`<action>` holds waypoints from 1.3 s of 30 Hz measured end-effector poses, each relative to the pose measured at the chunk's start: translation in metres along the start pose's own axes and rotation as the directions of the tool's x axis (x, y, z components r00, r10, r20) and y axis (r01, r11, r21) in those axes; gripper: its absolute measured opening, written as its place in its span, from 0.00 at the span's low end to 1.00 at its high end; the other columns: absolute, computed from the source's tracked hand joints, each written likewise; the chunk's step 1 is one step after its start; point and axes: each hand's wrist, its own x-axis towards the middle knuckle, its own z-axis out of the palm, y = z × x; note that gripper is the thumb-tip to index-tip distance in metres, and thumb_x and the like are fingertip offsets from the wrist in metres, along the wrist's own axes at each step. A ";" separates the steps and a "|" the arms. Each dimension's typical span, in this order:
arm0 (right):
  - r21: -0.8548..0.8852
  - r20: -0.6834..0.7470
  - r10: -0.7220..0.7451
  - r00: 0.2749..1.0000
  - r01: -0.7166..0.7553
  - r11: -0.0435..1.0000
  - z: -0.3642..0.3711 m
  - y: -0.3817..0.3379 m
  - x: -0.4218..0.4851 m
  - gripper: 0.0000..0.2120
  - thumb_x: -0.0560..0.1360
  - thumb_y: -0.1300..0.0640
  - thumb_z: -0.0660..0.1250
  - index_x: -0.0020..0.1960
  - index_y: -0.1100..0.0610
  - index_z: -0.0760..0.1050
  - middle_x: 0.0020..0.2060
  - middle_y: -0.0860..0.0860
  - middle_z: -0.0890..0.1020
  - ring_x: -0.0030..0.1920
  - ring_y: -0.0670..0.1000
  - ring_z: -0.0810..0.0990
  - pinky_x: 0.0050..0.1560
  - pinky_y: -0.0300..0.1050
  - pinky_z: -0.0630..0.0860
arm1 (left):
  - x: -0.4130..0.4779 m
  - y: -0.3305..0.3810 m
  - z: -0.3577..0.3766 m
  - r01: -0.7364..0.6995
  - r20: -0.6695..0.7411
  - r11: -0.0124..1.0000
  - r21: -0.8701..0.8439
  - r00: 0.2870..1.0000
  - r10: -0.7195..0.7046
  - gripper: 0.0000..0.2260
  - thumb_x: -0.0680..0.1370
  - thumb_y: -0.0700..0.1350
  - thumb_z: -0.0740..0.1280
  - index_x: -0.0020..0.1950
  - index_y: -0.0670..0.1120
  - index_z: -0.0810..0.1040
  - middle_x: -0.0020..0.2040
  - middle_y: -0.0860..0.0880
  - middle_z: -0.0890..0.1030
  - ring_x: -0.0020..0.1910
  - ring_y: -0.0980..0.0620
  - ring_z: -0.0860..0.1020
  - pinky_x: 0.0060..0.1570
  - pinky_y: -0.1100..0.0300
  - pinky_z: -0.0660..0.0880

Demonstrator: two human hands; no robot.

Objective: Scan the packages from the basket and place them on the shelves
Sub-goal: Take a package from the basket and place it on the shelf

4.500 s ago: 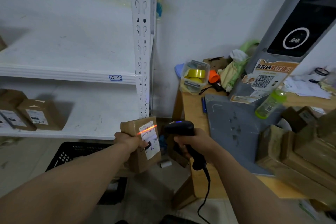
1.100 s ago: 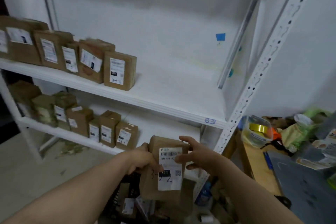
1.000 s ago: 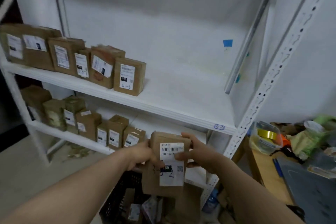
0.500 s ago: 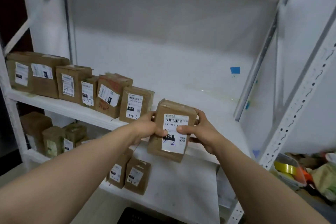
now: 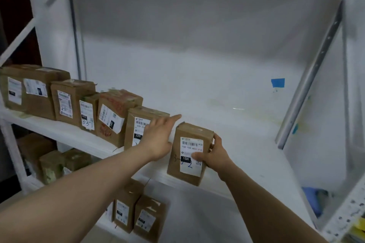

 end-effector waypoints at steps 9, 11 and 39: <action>-0.075 0.033 0.160 0.987 -0.157 0.985 0.010 0.012 0.035 0.46 0.67 0.65 0.80 0.75 0.49 0.56 0.53 0.48 0.78 0.50 0.49 0.79 0.35 0.44 0.78 | 0.054 -0.025 0.015 -0.311 0.015 0.911 0.272 0.948 0.319 0.27 0.76 0.38 0.65 0.75 0.54 0.68 0.71 0.53 0.70 0.73 0.49 0.59 0.66 0.54 0.53; -0.063 0.017 0.159 0.987 -0.158 0.985 0.016 0.012 0.041 0.47 0.67 0.66 0.80 0.75 0.50 0.56 0.53 0.48 0.77 0.50 0.49 0.79 0.33 0.42 0.78 | 0.064 -0.034 0.016 -0.331 0.013 0.904 0.271 0.940 0.341 0.27 0.76 0.40 0.67 0.73 0.54 0.69 0.70 0.53 0.71 0.72 0.49 0.59 0.66 0.54 0.52; -0.135 -0.004 0.250 0.968 -0.248 0.959 0.040 0.026 0.046 0.59 0.65 0.54 0.83 0.82 0.48 0.45 0.71 0.56 0.70 0.65 0.59 0.74 0.41 0.47 0.79 | 0.045 -0.049 0.016 -0.260 -0.109 0.946 0.194 0.953 0.284 0.30 0.71 0.41 0.68 0.73 0.50 0.68 0.68 0.49 0.71 0.71 0.46 0.63 0.66 0.52 0.56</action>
